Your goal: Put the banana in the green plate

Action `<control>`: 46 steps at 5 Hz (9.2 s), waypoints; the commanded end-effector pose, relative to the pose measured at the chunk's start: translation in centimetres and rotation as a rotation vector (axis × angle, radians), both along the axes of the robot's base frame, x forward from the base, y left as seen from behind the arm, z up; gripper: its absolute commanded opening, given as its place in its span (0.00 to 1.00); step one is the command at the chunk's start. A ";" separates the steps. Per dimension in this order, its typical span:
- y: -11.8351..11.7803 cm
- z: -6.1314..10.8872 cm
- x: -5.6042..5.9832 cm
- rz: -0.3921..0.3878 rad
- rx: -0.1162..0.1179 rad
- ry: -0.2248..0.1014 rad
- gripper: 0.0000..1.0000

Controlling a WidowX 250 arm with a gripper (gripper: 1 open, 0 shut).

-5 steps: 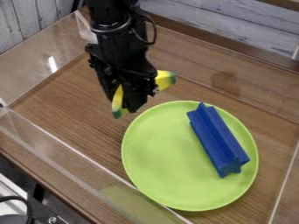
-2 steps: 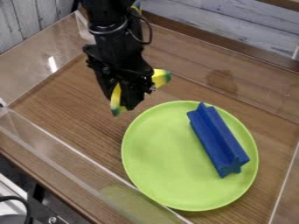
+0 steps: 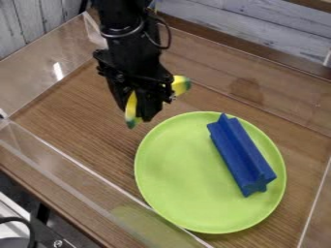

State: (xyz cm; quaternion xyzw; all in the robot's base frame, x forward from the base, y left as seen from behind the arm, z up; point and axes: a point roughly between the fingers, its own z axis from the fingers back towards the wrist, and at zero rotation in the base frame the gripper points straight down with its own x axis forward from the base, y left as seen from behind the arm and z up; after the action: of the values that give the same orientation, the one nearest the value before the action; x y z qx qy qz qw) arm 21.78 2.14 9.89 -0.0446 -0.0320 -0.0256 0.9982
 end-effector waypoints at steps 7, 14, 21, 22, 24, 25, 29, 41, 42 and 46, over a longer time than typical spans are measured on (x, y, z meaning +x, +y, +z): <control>-12.0 -1.1 -0.6 -0.113 -0.017 -0.028 0.00; -13.1 -1.8 0.7 -0.094 -0.083 -0.028 0.00; -11.6 -1.1 1.1 -0.067 -0.102 0.005 1.00; -10.5 -0.1 1.8 -0.054 -0.090 -0.007 1.00; -6.3 4.3 2.4 0.083 -0.046 -0.052 1.00; -4.5 4.6 2.5 0.090 -0.042 -0.063 1.00; -5.3 2.1 2.5 0.085 -0.040 -0.028 1.00; -8.8 -3.5 3.9 0.052 -0.053 -0.025 1.00; -9.4 -3.6 3.2 0.029 -0.055 -0.031 1.00; -11.7 -5.2 0.5 -0.082 -0.074 -0.064 1.00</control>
State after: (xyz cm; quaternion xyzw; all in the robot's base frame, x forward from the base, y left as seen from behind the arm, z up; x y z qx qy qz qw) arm 21.77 -9.42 3.77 -0.0778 -0.0420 -0.0642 0.9940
